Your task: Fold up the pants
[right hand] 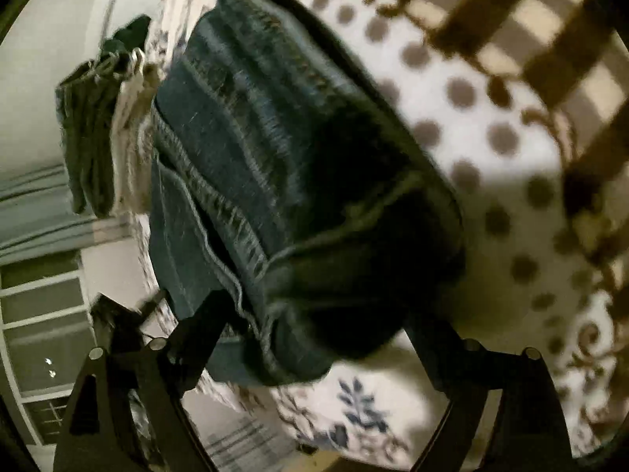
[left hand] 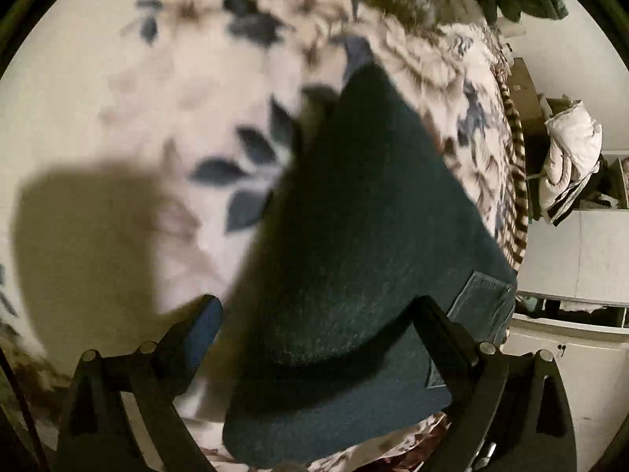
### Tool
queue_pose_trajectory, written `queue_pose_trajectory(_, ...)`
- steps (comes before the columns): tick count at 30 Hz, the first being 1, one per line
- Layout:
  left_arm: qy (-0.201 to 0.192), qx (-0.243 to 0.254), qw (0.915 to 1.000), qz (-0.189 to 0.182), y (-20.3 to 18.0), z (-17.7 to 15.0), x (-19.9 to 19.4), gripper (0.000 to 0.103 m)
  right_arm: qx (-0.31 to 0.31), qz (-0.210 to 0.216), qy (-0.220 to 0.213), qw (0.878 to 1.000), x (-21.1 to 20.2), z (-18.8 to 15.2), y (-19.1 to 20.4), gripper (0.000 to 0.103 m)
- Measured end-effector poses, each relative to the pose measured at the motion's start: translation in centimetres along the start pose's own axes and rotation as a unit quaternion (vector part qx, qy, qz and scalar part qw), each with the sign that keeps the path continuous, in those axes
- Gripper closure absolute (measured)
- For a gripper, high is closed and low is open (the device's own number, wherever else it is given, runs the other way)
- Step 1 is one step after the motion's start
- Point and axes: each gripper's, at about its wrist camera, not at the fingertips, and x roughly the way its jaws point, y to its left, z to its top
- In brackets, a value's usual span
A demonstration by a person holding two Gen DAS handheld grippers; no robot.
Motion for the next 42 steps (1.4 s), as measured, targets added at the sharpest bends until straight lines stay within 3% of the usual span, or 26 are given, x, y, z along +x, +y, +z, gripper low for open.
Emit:
queue_pose_trajectory(3,0.004,0.004,1.0000,-0.003,-0.2,0.2,0.5,0.004,-0.001,0.031,-0.022,0.999,-1.0,-0.8,-0.1,0.011)
queue_pose_trajectory(6,0.013,0.016,0.9998,0.001,-0.5,0.7,1.0,0.003,-0.016,-0.011,-0.034,0.999,-1.4,-0.8,-0.8,0.013)
queue_pose_trajectory(13,0.029,0.023,0.9993,0.000,-0.3,0.9,1.3,0.002,-0.003,0.051,-0.028,0.998,-0.1,1.0,-0.1,0.008)
queue_pose_trajectory(17,0.028,0.026,0.9992,0.007,-0.6,0.9,1.5,0.002,-0.042,0.027,-0.011,0.999,0.9,1.2,0.7,0.008)
queue_pose_trajectory(19,0.016,0.038,0.9991,0.012,-1.5,0.8,1.5,0.009,-0.049,0.014,-0.013,0.999,0.8,1.1,0.8,0.015)
queue_pose_trajectory(20,0.010,0.046,0.9988,0.009,-2.0,0.7,1.3,0.027,-0.053,0.006,-0.017,0.998,0.6,0.9,1.1,0.026)
queue_pose_trajectory(23,-0.006,0.068,0.9972,0.028,-3.0,0.2,0.1,0.061,-0.069,-0.019,-0.034,0.997,-0.3,0.0,2.4,0.047)
queue_pose_trajectory(26,-0.017,0.078,0.9965,0.026,-3.7,-0.4,-1.6,0.072,-0.079,-0.028,-0.042,0.996,-1.6,-0.7,3.5,0.055)
queue_pose_trajectory(30,-0.033,0.098,0.9943,0.025,-5.4,-1.3,-4.5,0.078,-0.081,-0.025,-0.048,0.995,-3.2,-1.7,4.7,0.059)
queue_pose_trajectory(42,-0.065,0.132,0.9889,0.014,-10.7,-0.8,-12.0,0.078,-0.103,-0.019,-0.058,0.993,-8.0,-3.5,11.2,0.061)
